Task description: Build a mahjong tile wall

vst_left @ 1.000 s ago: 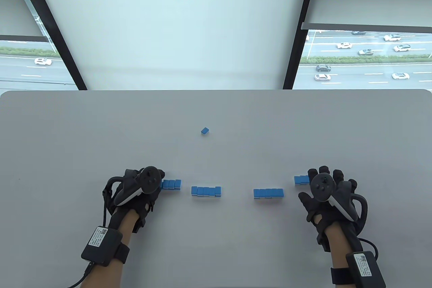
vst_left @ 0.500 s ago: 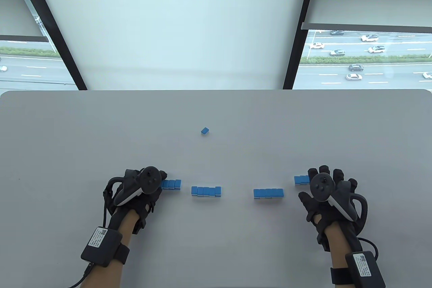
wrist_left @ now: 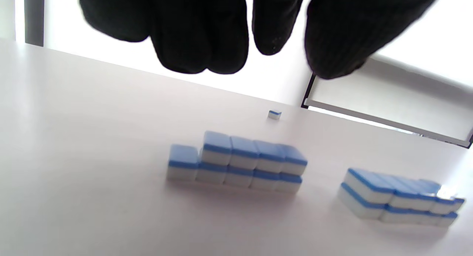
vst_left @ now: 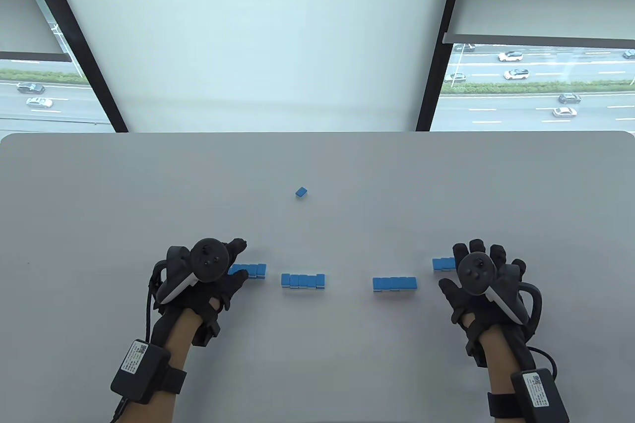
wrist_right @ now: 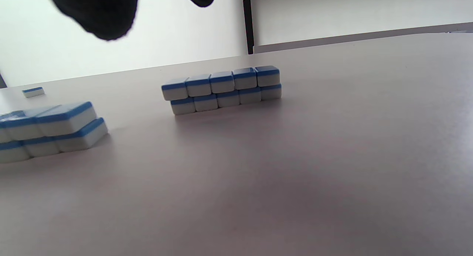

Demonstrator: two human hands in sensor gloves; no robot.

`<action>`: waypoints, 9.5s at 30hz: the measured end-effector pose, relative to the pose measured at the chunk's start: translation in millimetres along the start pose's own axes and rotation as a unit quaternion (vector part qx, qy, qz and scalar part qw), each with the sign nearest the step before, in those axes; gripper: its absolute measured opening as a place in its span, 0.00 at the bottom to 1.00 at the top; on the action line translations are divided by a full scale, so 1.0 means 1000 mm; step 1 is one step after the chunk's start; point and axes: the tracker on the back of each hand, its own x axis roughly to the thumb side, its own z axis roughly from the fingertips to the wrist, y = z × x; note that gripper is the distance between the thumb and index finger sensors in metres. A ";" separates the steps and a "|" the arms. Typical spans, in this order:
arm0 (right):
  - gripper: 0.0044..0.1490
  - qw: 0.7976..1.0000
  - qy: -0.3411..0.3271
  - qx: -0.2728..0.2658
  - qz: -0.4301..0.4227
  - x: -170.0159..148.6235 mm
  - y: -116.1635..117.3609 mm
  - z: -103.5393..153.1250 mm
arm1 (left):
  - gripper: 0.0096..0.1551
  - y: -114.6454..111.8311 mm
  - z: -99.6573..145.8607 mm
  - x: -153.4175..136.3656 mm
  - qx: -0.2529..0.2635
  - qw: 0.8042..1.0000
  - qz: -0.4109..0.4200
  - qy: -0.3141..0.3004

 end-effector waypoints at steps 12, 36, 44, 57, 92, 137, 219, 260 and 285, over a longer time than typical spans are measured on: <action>0.51 1.000 -0.001 -0.003 0.000 -0.001 0.000 -0.002 | 0.40 0.012 -0.092 0.077 -0.009 0.991 -0.130 -0.029; 0.51 1.000 0.008 0.000 0.001 -0.006 0.000 -0.003 | 0.34 -0.078 -0.244 0.100 -0.133 0.961 -0.239 0.045; 0.51 1.000 0.004 -0.002 -0.009 -0.006 0.000 -0.003 | 0.35 -0.037 -0.205 0.088 -0.133 0.959 -0.248 0.030; 0.51 1.000 -0.009 -0.001 -0.017 -0.002 0.000 -0.002 | 0.34 0.053 -0.054 0.012 -0.005 0.985 -0.168 0.026; 0.51 1.000 0.009 0.016 -0.003 -0.003 0.007 -0.002 | 0.33 -0.045 -0.010 -0.032 -0.042 0.991 -0.113 0.052; 0.51 0.999 0.009 0.037 -0.001 0.002 0.017 -0.004 | 0.58 -0.028 0.024 -0.029 -0.057 0.996 -0.049 0.050; 0.69 0.941 0.273 0.192 0.054 0.090 0.014 -0.179 | 0.53 -0.023 0.015 -0.038 -0.072 0.992 -0.064 0.077; 0.73 0.935 0.251 0.251 -0.002 0.247 0.015 -0.193 | 0.53 -0.023 0.014 -0.037 -0.070 0.995 -0.050 0.058; 0.64 0.953 0.226 0.198 -0.036 0.111 -0.029 -0.029 | 0.52 -0.023 0.021 -0.017 -0.070 0.996 -0.055 0.024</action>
